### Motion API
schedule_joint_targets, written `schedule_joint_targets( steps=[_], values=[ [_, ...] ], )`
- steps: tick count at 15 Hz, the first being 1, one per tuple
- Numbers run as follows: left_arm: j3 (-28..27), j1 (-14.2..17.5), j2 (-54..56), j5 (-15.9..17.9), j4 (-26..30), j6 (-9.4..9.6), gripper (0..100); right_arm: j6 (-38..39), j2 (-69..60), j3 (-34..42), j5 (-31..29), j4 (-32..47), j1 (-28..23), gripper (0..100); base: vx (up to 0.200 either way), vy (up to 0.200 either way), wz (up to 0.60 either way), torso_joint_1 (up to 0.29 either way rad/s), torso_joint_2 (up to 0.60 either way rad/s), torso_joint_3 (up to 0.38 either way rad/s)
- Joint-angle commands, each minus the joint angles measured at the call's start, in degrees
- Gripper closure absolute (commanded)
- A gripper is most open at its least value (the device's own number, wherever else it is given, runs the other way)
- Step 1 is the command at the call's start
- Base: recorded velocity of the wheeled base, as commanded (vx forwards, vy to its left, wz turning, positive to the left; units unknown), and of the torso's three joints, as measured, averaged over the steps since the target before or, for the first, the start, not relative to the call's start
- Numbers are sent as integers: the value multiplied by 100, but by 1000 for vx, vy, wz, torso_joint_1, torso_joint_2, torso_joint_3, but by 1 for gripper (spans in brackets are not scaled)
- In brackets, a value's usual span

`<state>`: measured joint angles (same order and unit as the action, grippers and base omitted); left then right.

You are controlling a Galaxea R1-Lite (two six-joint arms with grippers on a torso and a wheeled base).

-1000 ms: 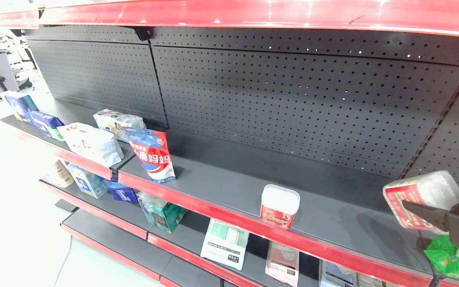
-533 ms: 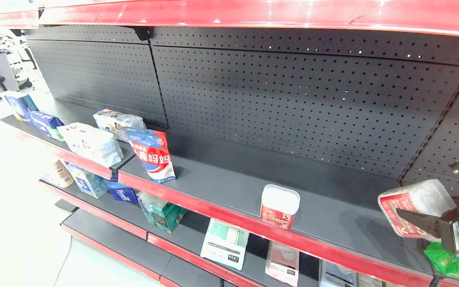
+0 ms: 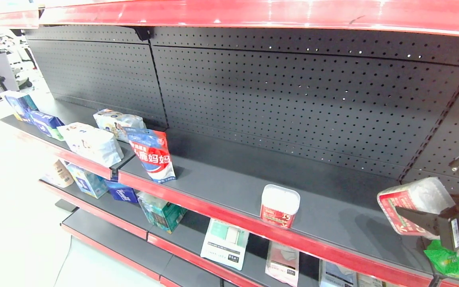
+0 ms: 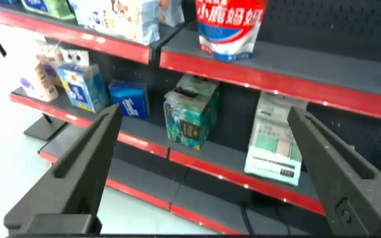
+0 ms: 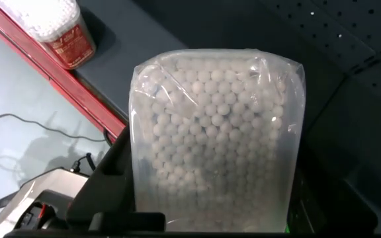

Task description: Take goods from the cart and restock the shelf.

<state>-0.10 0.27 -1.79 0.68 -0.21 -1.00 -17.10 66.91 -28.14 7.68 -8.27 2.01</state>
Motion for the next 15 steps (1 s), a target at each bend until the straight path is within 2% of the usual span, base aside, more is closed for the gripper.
schedule_joint_targets(
  steps=[1, 6, 9, 15],
  values=[
    [10, -18, 170, -7, 3, 38, 0, -4, -3, -16, 5, 0, 1, 100, 0, 0, 0, 0, 0, 0],
    [10, 17, 47, -42, -6, 47, 0, -4, 15, -16, -3, -105, -8, 100, 0, 0, 0, 0, 0, 0],
    [10, 8, 56, -174, -6, 3, 0, 5, 41, 45, -3, -246, -8, 100, 0, 0, 0, 0, 0, 0],
    [1, 8, 65, -165, -6, 3, 0, 14, -3, 80, -3, -246, -25, 100, 0, 0, 0, 0, 0, 0]
  ],
)
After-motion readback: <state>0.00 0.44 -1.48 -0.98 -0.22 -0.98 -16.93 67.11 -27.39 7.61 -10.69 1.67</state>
